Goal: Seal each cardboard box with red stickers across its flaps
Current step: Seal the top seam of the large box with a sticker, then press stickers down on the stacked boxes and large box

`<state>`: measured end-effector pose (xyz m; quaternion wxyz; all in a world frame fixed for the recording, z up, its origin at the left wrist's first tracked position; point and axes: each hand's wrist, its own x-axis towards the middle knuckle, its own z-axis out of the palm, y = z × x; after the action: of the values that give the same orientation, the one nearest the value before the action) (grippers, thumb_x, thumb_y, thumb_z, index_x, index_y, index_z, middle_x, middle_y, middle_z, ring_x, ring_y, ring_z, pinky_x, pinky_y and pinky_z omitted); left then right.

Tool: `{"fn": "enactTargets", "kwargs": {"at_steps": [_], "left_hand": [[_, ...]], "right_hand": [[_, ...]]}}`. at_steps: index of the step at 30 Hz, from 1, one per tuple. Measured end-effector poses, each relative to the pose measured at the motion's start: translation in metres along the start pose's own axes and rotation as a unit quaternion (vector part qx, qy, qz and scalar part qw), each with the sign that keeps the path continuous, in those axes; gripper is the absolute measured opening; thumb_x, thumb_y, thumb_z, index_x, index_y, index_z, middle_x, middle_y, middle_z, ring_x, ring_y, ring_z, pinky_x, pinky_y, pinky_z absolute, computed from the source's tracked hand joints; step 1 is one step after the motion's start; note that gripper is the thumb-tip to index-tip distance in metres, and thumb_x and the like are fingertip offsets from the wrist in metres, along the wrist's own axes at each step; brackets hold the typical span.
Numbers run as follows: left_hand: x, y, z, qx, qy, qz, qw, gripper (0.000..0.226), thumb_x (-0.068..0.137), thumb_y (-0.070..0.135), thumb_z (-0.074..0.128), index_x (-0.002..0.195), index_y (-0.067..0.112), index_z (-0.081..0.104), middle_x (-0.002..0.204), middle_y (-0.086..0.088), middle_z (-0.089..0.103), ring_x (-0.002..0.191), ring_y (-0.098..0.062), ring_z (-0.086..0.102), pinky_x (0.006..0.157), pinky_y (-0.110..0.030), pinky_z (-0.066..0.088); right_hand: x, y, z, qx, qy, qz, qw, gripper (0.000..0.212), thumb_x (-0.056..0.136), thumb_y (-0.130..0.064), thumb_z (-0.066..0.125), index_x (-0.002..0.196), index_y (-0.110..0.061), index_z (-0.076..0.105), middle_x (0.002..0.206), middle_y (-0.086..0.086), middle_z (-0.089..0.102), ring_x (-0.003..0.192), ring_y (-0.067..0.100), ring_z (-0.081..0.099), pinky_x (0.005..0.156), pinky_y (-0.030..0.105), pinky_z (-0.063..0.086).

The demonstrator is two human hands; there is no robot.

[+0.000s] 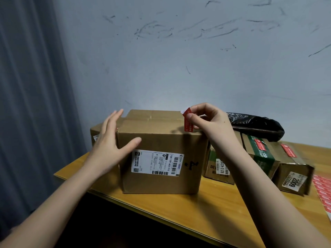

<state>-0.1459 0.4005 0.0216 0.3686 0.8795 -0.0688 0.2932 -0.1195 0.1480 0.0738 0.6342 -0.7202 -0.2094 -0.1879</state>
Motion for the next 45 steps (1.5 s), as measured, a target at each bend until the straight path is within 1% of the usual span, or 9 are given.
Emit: {"fn": "enactTargets", "kwargs": {"at_steps": [3,7,13,21,26,31,36,40,45], "left_hand": [[0.005,0.031,-0.001,0.048,0.102,0.140,0.984,0.067,0.079,0.059,0.051,0.138,0.030,0.041,0.146,0.004,0.034,0.129,0.001,0.028,0.105,-0.027,0.027],[0.024,0.079,0.014,0.054,0.072,0.250,0.964,0.035,0.083,0.043,0.057,0.111,0.022,0.059,0.108,0.007,0.059,0.100,-0.004,0.056,0.089,-0.032,0.046],[0.053,0.114,0.047,-0.155,-0.079,0.119,0.978,0.026,0.080,0.016,0.076,0.090,0.028,0.054,0.091,0.005,0.067,0.078,-0.005,0.067,0.073,-0.019,0.050],[0.068,0.146,0.078,-0.310,-0.143,0.058,0.938,0.020,0.080,-0.001,0.072,0.080,0.015,0.060,0.077,-0.002,0.064,0.067,-0.007,0.061,0.064,-0.017,0.054],[0.080,0.173,0.099,-0.333,-0.184,0.046,0.924,0.021,0.081,0.002,0.071,0.087,0.017,0.059,0.081,-0.004,0.066,0.078,-0.013,0.066,0.074,-0.027,0.057],[0.095,0.199,0.124,-0.328,-0.196,0.045,0.923,0.025,0.081,0.005,0.073,0.090,0.018,0.053,0.081,-0.002,0.068,0.078,-0.013,0.067,0.072,-0.026,0.056],[0.108,0.222,0.150,-0.329,-0.215,0.026,0.919,0.028,0.082,0.005,0.072,0.086,0.018,0.048,0.085,-0.003,0.065,0.080,-0.015,0.063,0.073,-0.027,0.052],[0.122,0.235,0.175,-0.335,-0.220,-0.001,0.916,0.030,0.082,0.004,0.072,0.085,0.017,0.045,0.097,-0.011,0.066,0.083,-0.019,0.064,0.073,-0.028,0.050],[0.139,0.242,0.211,-0.320,-0.227,-0.030,0.919,0.035,0.079,0.004,0.075,0.090,0.017,0.044,0.106,-0.014,0.062,0.085,-0.021,0.066,0.074,-0.030,0.051]], "right_hand": [[0.000,-0.001,-0.001,-0.004,-0.005,0.006,1.000,0.007,0.087,-0.004,0.067,0.094,-0.003,0.067,0.101,0.028,0.065,0.077,0.013,0.059,0.072,0.027,0.056],[0.000,-0.002,-0.003,0.017,-0.019,0.008,1.000,0.009,0.086,-0.001,0.067,0.092,-0.008,0.066,0.089,0.021,0.063,0.076,0.012,0.059,0.069,0.020,0.053],[-0.003,-0.007,-0.019,0.021,-0.015,-0.009,1.000,0.015,0.085,0.001,0.067,0.089,-0.014,0.066,0.088,0.009,0.066,0.077,0.010,0.063,0.073,0.023,0.055],[-0.003,-0.009,-0.055,0.012,0.033,0.004,0.999,0.012,0.088,-0.005,0.065,0.090,-0.017,0.067,0.092,0.009,0.069,0.084,0.017,0.066,0.076,0.028,0.055],[0.004,-0.008,-0.085,0.053,0.073,0.042,0.995,0.010,0.092,-0.006,0.060,0.093,-0.014,0.066,0.097,0.015,0.071,0.079,0.019,0.067,0.079,0.033,0.054],[0.012,-0.010,-0.114,0.090,0.108,0.059,0.988,0.021,0.094,-0.001,0.049,0.091,-0.014,0.065,0.061,-0.008,0.068,0.054,0.000,0.060,0.054,0.013,0.049],[0.023,-0.007,-0.142,0.077,0.141,0.080,0.984,0.032,0.094,-0.003,0.044,0.121,-0.014,0.057,0.088,0.004,0.070,0.072,0.012,0.066,0.063,0.019,0.052],[0.031,0.000,-0.158,0.006,0.179,0.069,0.981,0.033,0.094,-0.009,0.046,0.126,-0.017,0.051,0.102,0.003,0.067,0.084,0.011,0.067,0.053,0.014,0.047],[0.042,0.019,-0.184,-0.295,0.203,0.050,0.932,0.045,0.091,-0.028,0.056,0.133,-0.022,0.042,0.119,-0.005,0.057,0.090,0.014,0.057,0.086,0.040,0.050]]}}
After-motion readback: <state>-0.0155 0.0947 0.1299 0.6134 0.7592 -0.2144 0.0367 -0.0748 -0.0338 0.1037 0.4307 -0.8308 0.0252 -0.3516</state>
